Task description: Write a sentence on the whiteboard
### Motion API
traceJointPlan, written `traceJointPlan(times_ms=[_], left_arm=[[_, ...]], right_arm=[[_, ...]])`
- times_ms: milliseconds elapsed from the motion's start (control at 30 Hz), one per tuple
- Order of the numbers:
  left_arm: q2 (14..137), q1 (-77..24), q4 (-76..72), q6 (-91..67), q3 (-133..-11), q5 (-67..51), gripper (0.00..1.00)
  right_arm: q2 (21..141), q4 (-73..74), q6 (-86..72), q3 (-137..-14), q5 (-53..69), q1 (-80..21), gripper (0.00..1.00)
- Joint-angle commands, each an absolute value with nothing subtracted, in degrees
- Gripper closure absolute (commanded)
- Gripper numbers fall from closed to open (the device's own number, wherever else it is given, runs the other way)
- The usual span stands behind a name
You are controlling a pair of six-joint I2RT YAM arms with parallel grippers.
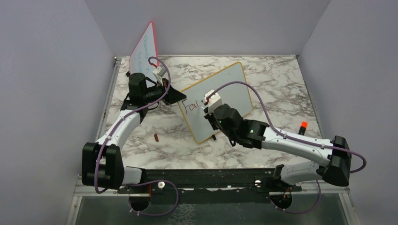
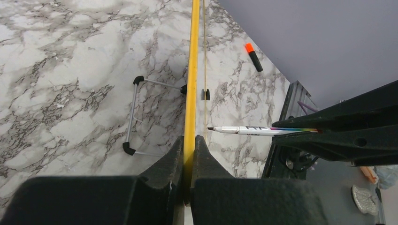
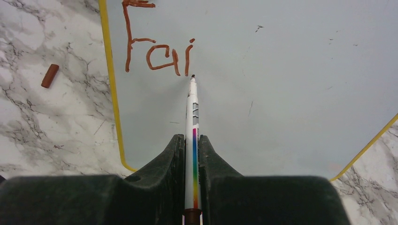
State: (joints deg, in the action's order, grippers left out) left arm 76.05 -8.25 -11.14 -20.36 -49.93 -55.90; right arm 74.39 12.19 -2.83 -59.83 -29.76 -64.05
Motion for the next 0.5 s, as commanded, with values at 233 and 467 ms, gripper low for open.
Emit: traceJointPlan(times_ms=[233,467], left_arm=[[77.14,-9.76,-6.68,-17.29,-49.57,-56.43,1.0],[77.32,-9.76,-6.68,-17.31,-49.57,-56.51,1.0]], right_arm=[[71.41,5.56,-1.49,-56.78,-32.53,-63.37,0.99],[72.15,4.97,-1.63,-56.51,-31.75,-63.15,0.99]])
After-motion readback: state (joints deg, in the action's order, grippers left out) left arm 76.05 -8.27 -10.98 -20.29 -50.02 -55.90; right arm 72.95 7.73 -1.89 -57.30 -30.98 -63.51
